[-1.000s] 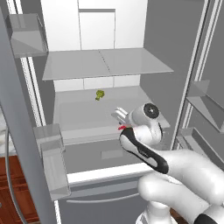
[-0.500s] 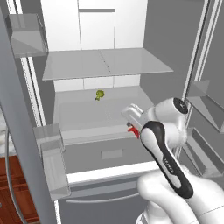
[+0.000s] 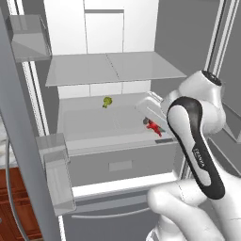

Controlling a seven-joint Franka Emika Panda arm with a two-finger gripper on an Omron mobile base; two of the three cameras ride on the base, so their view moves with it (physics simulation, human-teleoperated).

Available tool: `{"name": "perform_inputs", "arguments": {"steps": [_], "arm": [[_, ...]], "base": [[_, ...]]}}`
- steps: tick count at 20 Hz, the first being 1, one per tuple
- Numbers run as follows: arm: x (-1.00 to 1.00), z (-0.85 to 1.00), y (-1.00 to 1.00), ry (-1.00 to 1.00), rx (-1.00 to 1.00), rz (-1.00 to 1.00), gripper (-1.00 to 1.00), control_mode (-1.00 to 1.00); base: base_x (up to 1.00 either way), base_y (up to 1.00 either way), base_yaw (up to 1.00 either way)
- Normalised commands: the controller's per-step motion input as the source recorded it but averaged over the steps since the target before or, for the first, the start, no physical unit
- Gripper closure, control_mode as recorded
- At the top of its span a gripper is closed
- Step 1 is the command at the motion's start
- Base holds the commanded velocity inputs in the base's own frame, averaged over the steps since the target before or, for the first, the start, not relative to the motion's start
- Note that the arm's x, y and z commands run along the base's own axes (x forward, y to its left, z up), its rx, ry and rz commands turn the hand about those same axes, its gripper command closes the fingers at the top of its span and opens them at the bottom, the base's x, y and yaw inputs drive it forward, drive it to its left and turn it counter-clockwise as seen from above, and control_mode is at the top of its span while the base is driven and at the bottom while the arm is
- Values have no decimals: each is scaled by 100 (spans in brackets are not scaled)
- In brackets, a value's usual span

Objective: Take the fish from the fridge and place it on the digital scale on the counter by the fridge. Wait a few seconds for a reading, then move it to the plate on the dining counter.

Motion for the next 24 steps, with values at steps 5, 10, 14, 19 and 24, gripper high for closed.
{"name": "perform_inputs", "arguments": {"steps": [5,10,14,19,24], "arm": [[-52,63,0,-1,-37,10,100,-100],[-38,9,-1,-4,-48,10,100,-100],[-20,-4,-13,0,-34,10,100,-100],[-4,-24,-22,0,-13,12,100,-100],[-1,-46,-36,0,0,13,100,-100]], "base": [[0,0,0],[0,0,0],[0,0,0],[0,0,0],[0,0,0]]}}
